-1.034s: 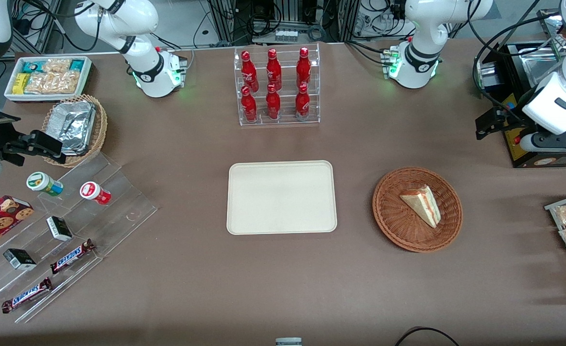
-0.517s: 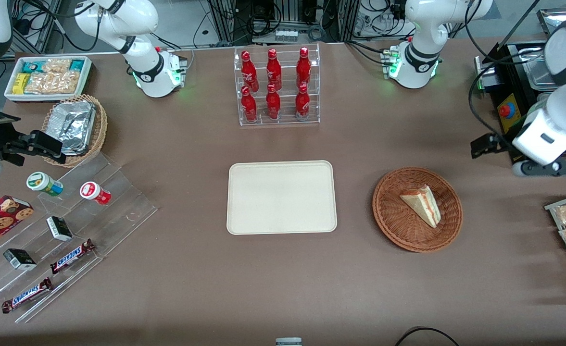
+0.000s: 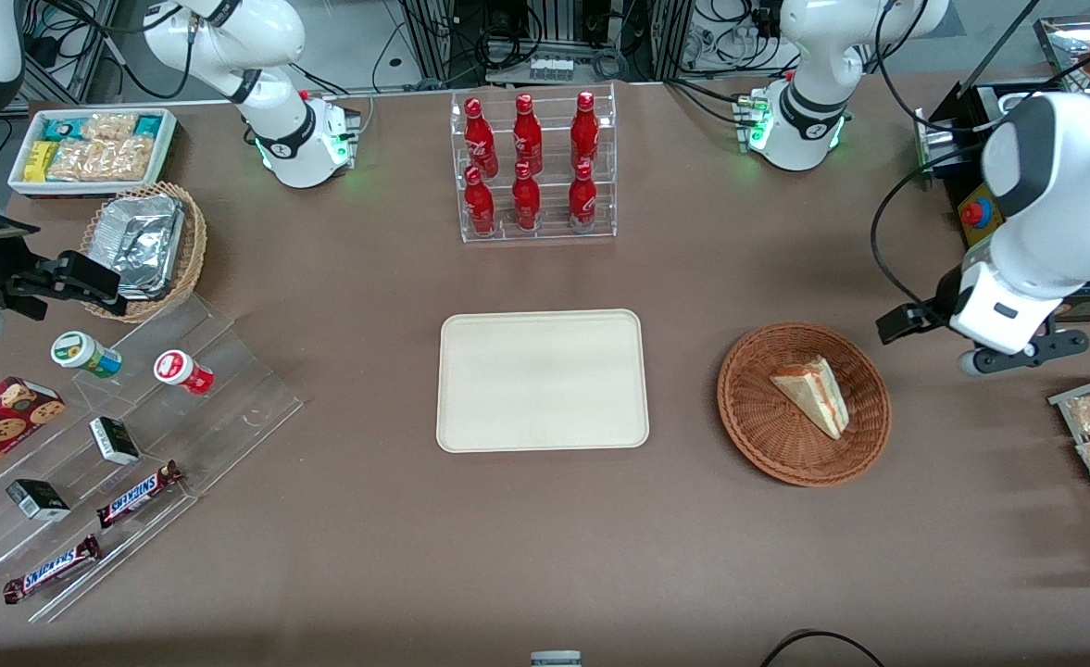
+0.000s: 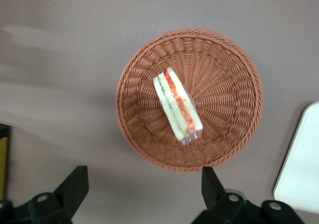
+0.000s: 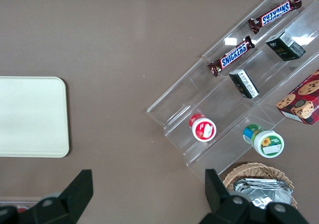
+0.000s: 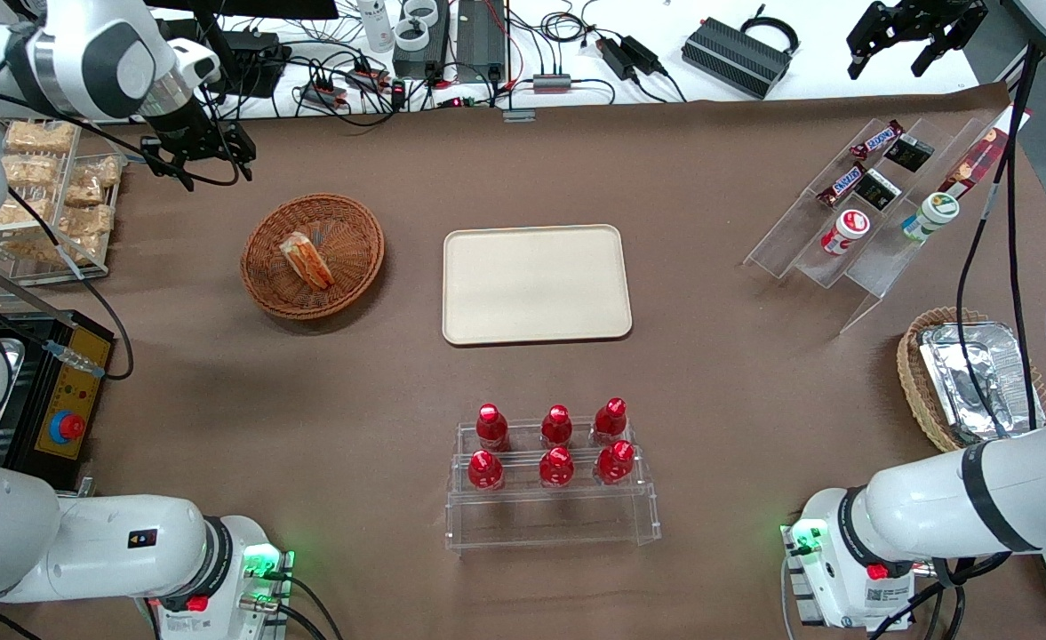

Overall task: Place sandwich from basket to tray
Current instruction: 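Move the left gripper over the wicker basket and lower toward the sandwich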

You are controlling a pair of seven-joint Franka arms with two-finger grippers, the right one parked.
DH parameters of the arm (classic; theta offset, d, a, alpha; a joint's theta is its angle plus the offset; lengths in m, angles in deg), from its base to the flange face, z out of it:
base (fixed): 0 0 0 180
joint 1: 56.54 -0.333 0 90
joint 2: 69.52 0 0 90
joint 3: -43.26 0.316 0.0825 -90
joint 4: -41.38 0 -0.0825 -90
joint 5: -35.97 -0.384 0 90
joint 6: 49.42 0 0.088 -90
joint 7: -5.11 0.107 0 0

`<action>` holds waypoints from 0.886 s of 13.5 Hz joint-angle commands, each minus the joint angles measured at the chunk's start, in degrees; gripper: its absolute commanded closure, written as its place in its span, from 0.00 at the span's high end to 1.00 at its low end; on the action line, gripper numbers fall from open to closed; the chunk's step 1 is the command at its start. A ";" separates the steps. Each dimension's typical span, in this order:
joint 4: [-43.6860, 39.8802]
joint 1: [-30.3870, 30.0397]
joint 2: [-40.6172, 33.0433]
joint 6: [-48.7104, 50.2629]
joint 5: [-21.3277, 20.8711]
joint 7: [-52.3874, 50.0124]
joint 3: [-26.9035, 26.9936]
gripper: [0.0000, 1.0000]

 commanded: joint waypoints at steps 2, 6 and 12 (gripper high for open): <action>4.58 0.24 2.02 -8.73 -0.99 -10.71 -2.12 1.00; 4.32 1.38 5.63 -12.42 -1.08 -16.69 -2.65 1.00; 4.32 1.56 11.34 -14.46 -0.99 -20.75 -2.66 1.00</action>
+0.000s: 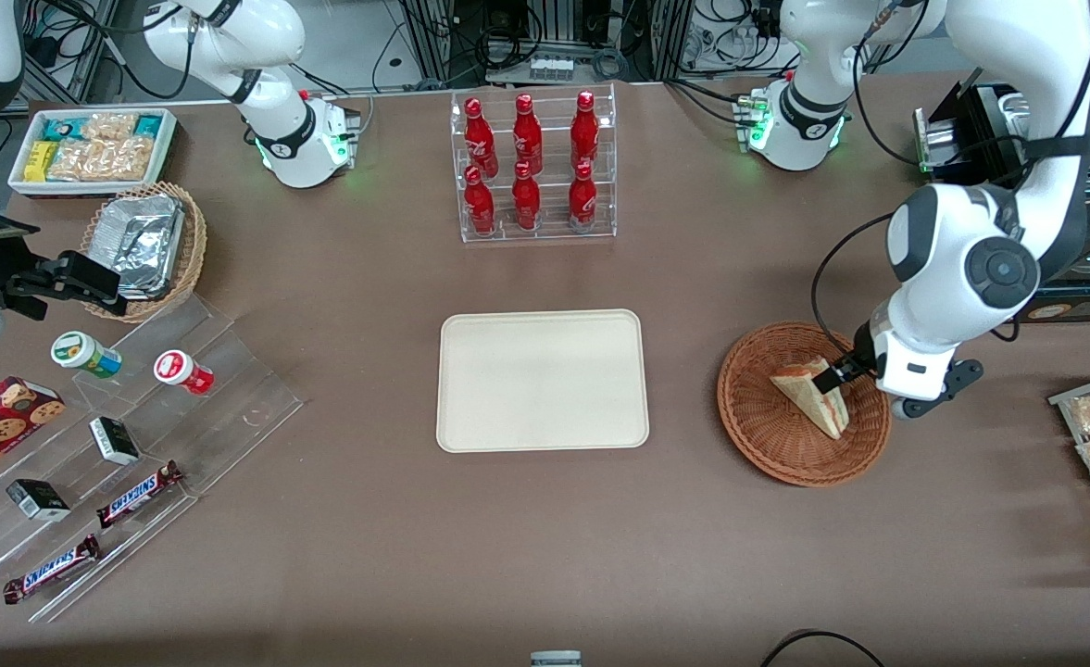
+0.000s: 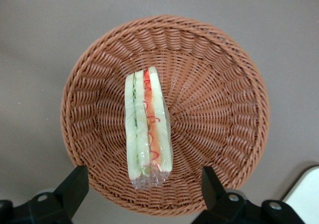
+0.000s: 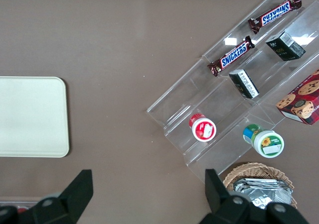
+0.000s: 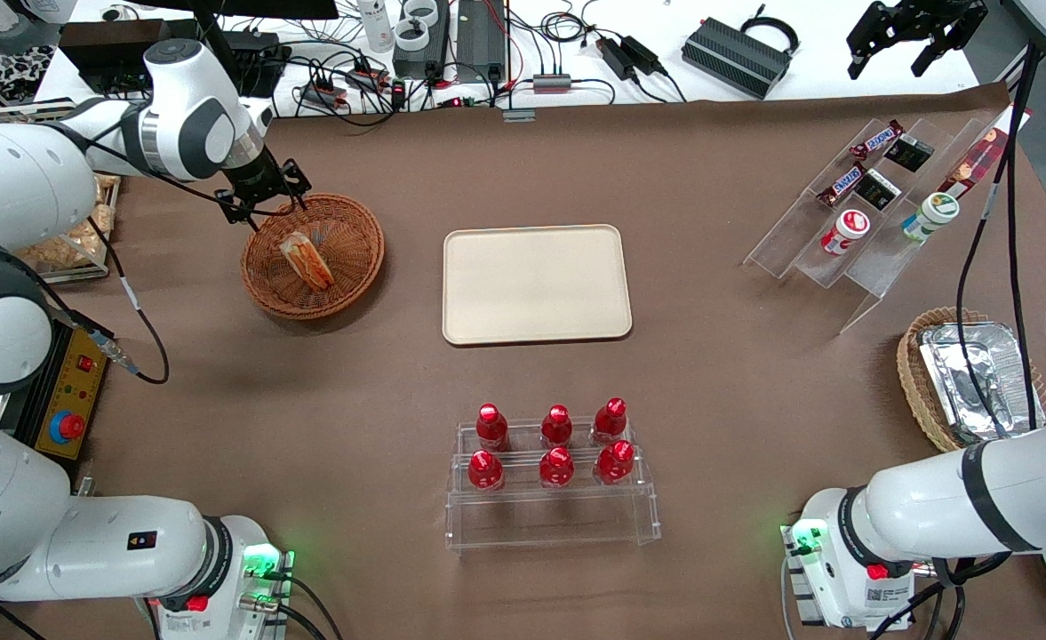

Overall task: Place sandwich from basket to tray
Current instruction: 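Move the left gripper over the wicker basket and lower toward the sandwich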

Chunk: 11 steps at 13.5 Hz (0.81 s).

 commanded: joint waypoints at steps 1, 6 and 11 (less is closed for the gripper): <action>-0.33 0.26 2.19 -0.73 -0.97 -1.77 -0.03 1.00; -0.33 0.70 5.44 -1.60 -0.97 -2.65 -0.03 1.00; -0.25 0.61 8.26 -3.80 -0.97 -3.35 0.05 1.00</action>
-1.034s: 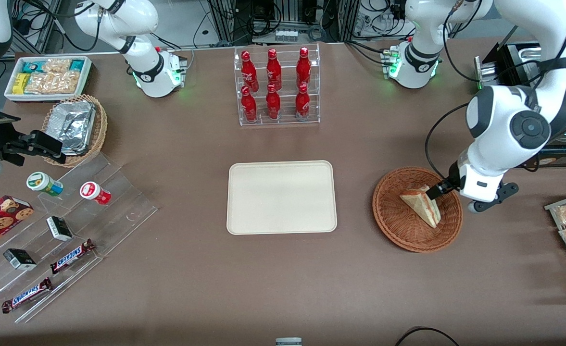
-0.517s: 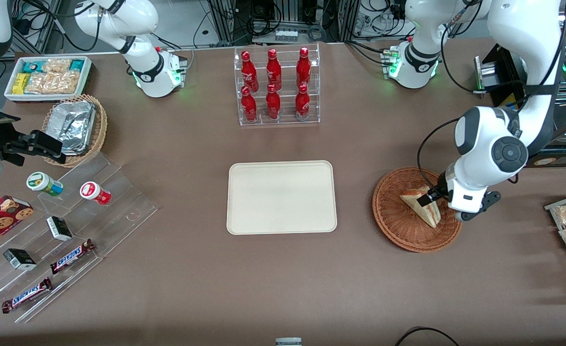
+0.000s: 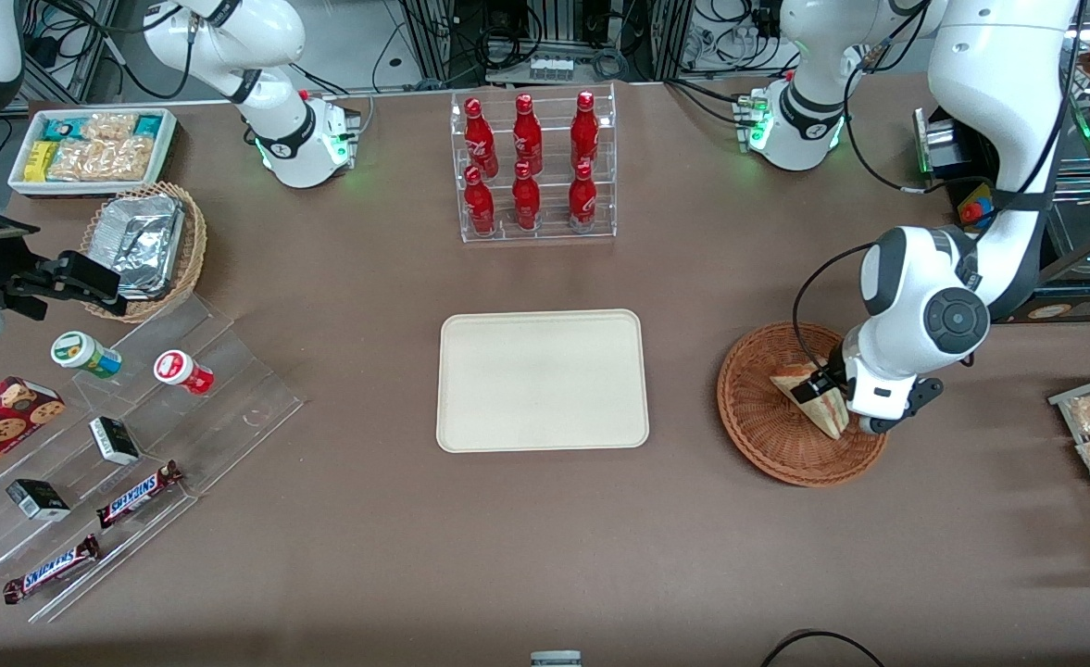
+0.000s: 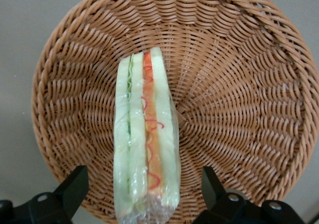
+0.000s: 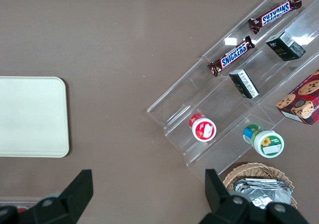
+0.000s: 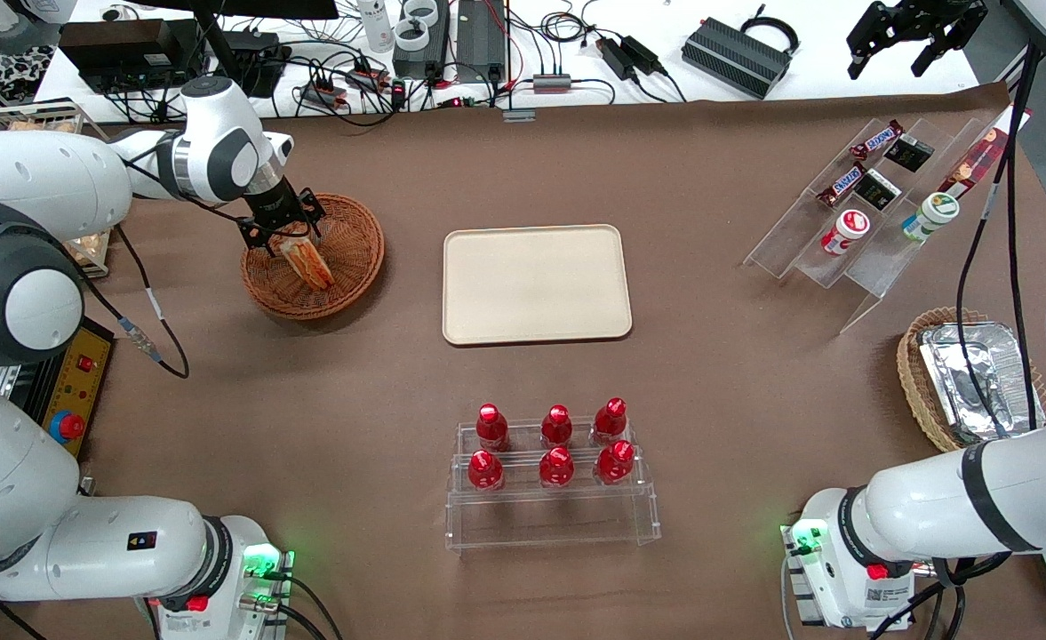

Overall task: Place sandwich from basket to tray
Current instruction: 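Move the left gripper over the wicker basket and lower toward the sandwich, then close the left gripper on the wrapped sandwich's edge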

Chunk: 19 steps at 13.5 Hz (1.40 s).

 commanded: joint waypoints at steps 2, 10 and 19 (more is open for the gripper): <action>-0.25 0.39 1.44 -1.42 -0.97 -2.52 0.02 0.93; -0.34 0.39 0.82 -0.72 -1.06 -5.43 0.02 0.00; -7.45 3.19 -0.23 10.35 -2.99 -0.16 0.02 0.00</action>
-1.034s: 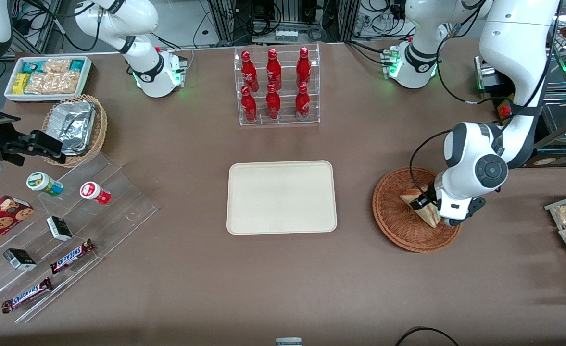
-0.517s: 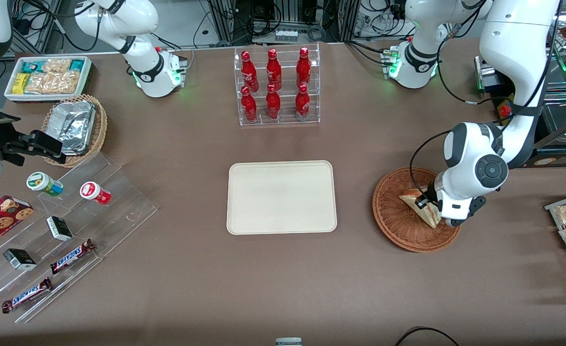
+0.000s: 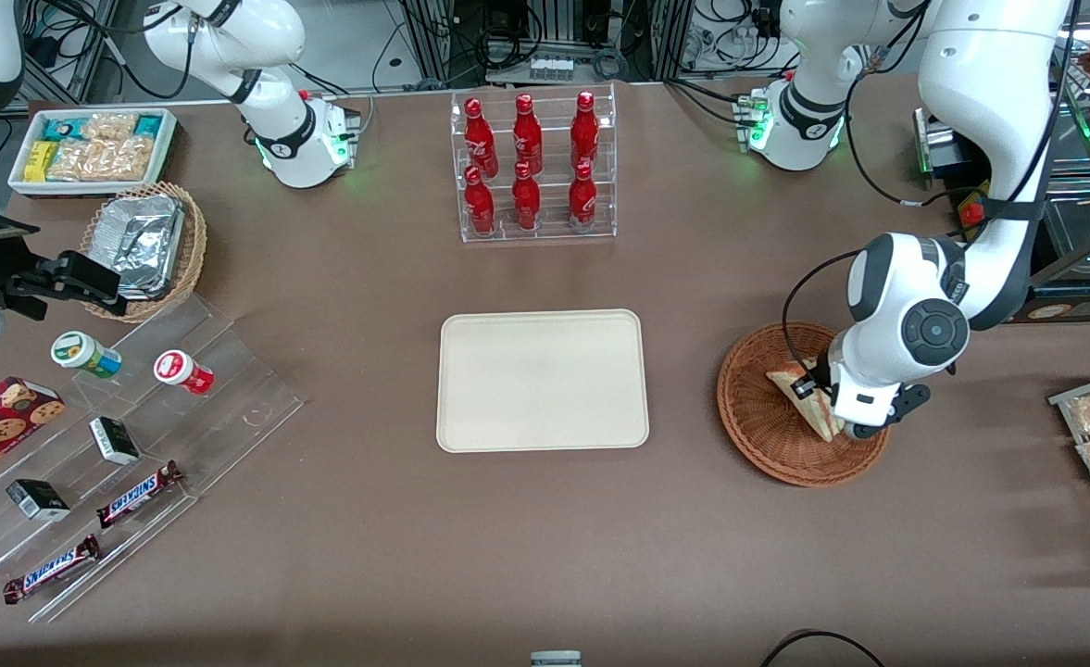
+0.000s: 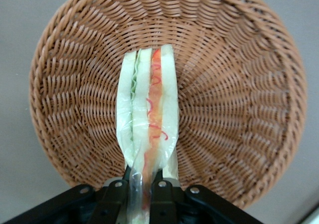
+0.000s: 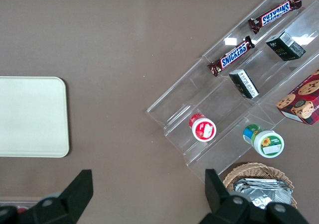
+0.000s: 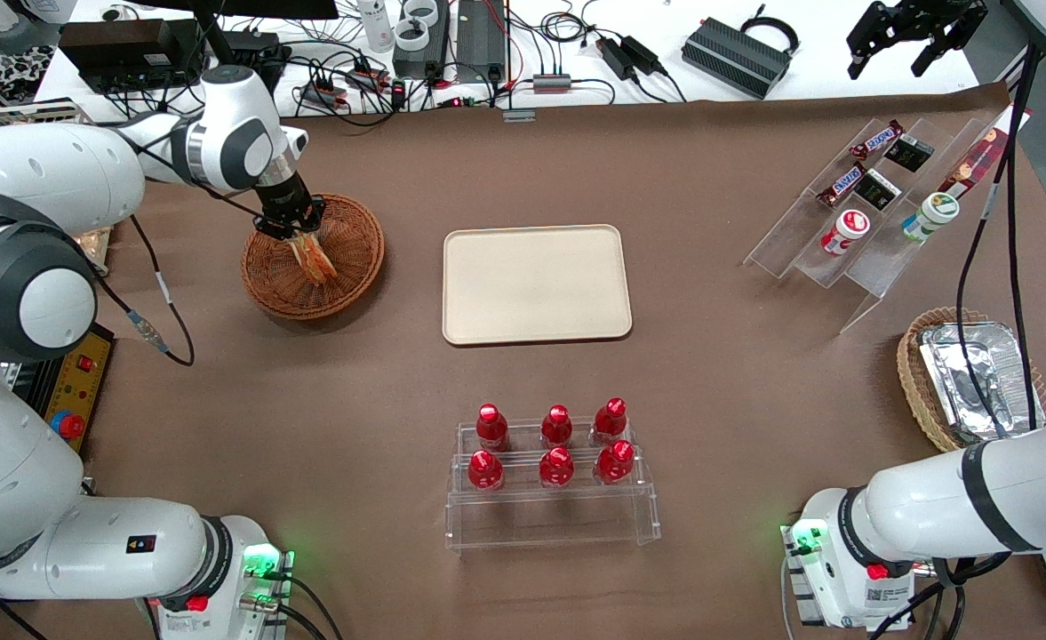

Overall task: Place sandwich from basket to tray
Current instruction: 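Close the left gripper on the wrapped sandwich's edge, then lift the sandwich and carry it over the cream tray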

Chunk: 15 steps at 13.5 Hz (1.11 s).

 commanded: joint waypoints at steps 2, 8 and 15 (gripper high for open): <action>-3.15 2.08 -2.10 5.98 -0.79 1.88 0.30 0.00; -12.20 5.34 -3.43 19.25 -2.46 10.75 -1.18 0.00; -16.43 5.33 -0.80 17.08 0.43 10.76 -12.44 0.00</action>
